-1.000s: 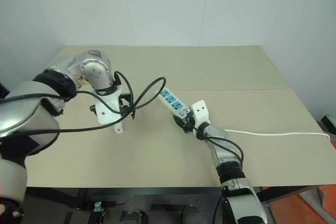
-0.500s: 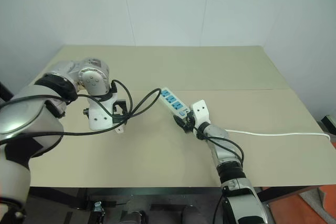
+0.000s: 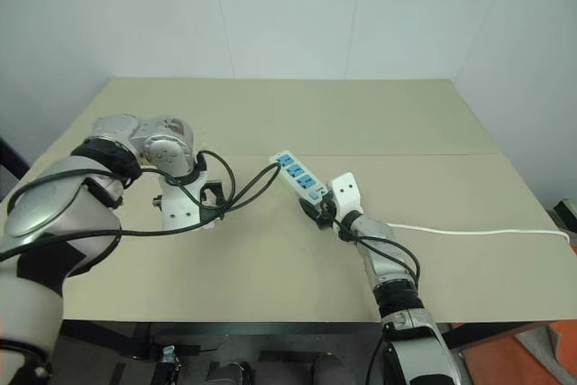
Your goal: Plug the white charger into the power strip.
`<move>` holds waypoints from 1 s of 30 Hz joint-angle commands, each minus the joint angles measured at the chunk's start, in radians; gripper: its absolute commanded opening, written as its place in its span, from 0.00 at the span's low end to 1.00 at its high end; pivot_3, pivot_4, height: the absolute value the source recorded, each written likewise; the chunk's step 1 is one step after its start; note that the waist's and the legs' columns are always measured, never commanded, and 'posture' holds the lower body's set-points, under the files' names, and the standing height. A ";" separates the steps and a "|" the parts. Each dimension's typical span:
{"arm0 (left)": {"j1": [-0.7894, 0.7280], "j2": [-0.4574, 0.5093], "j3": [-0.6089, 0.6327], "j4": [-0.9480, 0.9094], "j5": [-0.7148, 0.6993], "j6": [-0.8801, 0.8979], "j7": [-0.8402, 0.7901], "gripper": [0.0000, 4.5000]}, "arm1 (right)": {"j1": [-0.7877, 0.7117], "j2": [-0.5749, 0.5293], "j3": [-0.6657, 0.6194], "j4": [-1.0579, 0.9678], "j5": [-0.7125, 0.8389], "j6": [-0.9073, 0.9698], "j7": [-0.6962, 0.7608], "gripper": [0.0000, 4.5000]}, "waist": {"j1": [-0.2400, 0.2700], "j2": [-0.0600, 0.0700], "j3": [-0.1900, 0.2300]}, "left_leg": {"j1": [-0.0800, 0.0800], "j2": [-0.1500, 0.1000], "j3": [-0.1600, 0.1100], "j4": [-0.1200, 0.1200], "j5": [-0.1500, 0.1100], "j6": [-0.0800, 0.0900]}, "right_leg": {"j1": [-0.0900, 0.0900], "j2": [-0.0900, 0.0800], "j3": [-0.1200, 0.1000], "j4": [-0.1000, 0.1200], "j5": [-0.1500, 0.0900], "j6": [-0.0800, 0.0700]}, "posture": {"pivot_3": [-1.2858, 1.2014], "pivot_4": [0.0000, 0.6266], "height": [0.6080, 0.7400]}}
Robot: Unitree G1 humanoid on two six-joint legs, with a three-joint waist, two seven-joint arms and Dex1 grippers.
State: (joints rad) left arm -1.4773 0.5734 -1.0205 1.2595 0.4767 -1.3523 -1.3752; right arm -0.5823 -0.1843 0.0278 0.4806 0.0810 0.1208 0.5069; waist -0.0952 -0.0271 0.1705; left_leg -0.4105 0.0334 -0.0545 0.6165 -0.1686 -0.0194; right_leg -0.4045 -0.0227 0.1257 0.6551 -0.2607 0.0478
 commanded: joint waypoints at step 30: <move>0.011 -0.028 0.020 0.046 0.442 0.051 0.459 0.66 | 0.039 -0.021 0.024 -0.025 -0.017 0.034 -0.016 0.76 | 0.002 0.000 0.000 | 0.000 0.000 0.000 0.000 0.000 0.000 | 0.000 0.000 0.000 0.000 0.000 0.000 | 0.52 0.24 1.00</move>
State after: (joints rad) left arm -1.4683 0.5461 -1.0004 1.3026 0.9030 -1.3042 -0.9394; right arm -0.5652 -0.1931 0.0378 0.4460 0.0805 0.1375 0.4899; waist -0.0931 -0.0272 0.1704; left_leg -0.4104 0.0331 -0.0545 0.6165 -0.1686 -0.0194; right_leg -0.4043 -0.0230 0.1254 0.6554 -0.2607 0.0478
